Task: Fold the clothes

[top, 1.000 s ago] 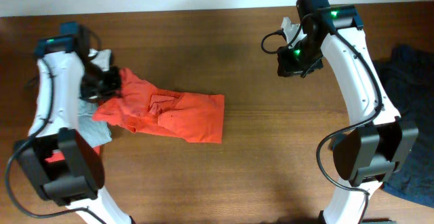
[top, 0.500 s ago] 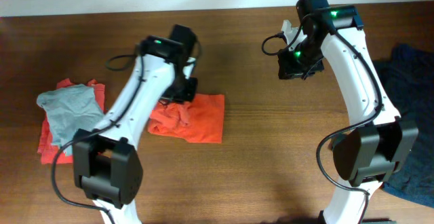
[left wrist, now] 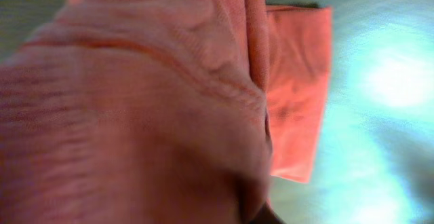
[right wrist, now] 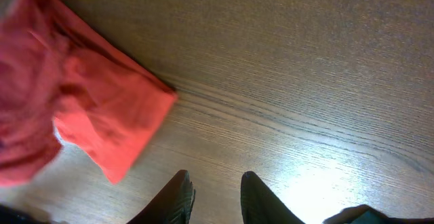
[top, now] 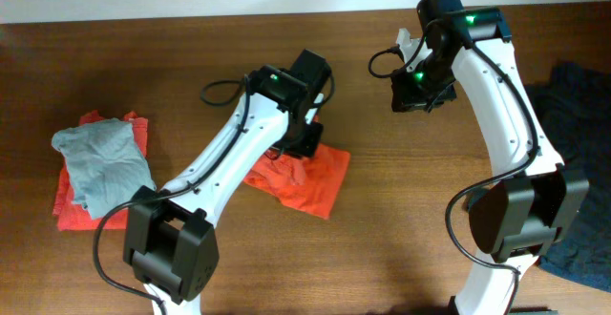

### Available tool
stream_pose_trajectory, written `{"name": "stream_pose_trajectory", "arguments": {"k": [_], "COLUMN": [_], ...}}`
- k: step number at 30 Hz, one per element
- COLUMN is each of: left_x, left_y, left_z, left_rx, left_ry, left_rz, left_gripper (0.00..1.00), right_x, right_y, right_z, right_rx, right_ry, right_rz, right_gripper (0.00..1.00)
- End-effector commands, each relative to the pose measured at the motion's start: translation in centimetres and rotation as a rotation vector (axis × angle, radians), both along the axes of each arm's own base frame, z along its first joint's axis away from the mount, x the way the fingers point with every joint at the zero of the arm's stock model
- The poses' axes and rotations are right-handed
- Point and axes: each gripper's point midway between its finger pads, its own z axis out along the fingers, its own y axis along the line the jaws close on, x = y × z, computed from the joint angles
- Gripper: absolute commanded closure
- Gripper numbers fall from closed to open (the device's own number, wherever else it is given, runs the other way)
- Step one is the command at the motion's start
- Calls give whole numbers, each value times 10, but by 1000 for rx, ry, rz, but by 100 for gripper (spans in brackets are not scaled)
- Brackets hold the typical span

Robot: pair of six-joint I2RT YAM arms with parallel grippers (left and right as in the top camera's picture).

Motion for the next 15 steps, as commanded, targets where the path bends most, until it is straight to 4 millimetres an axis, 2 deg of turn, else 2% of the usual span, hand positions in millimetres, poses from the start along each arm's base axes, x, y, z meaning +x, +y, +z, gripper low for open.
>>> {"name": "stream_pose_trajectory", "arguments": {"k": [1, 3, 4, 6, 9, 11, 15], "left_x": [-34, -45, -50, -53, -56, -55, -34], "left_y": [-44, -48, -47, -46, -44, -39, -13], "left_z": [14, 14, 12, 11, 11, 11, 17], "left_rx": [-155, -138, -106, -86, -78, -52, 33], "left_ry": [87, 104, 104, 106, 116, 110, 25], "left_rz": [-78, -110, -129, -136, -137, -131, -87], "left_gripper": [72, 62, 50, 45, 46, 52, 53], "right_x": [1, 1, 1, 1, 1, 1, -1], "right_y": [-4, -4, -4, -4, -4, -4, -4], "right_z": [-1, -1, -1, -1, -1, -1, -1], "right_rx": [-10, -10, -10, -10, -10, -10, -9], "right_ry": [2, 0, 0, 0, 0, 1, 8], "right_rz": [-5, -5, -5, -5, -5, -5, -4], "right_gripper": [70, 70, 70, 70, 70, 70, 70]}}
